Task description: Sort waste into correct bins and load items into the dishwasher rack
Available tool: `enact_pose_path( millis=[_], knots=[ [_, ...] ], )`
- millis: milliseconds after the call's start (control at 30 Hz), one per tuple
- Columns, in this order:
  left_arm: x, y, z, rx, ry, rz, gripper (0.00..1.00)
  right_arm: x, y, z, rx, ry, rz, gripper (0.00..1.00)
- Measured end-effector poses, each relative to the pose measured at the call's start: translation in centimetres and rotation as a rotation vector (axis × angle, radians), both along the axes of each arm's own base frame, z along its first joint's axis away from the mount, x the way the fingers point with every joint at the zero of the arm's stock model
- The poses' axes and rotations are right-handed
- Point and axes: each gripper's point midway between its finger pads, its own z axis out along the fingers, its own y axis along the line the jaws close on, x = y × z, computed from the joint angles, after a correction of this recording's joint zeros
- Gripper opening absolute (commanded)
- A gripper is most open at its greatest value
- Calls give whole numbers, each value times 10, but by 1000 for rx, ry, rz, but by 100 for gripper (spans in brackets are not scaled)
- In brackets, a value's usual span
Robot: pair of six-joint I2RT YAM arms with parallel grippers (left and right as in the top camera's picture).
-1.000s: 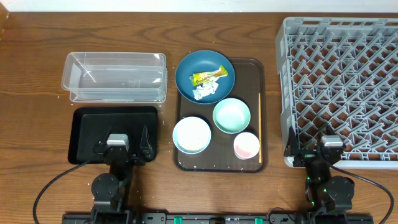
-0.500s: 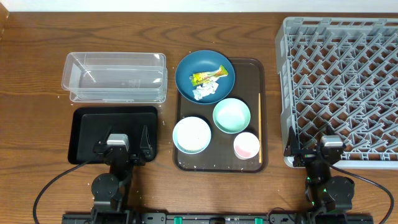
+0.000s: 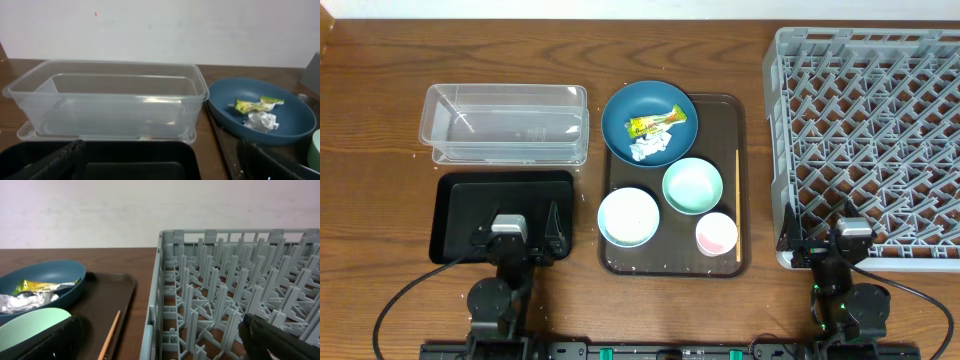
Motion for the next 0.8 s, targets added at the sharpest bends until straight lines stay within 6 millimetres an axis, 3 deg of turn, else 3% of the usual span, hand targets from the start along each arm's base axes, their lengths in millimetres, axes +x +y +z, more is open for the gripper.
enact_pose_path(
  millis=[200,467,667,800],
  knots=[
    [2,0,-10,3,119,2,97,-1,-4,13,0,-20,-24,99],
    [27,-3,29,-4,297,-6,97,2,-10,55,-4,-4,-60,99],
    [43,-15,32,-23,567,-60,97,22,-11,60,-20,199,-66,99],
    [41,-24,31,-48,770,-107,97,38,-9,55,-33,377,-59,99]
  ],
)
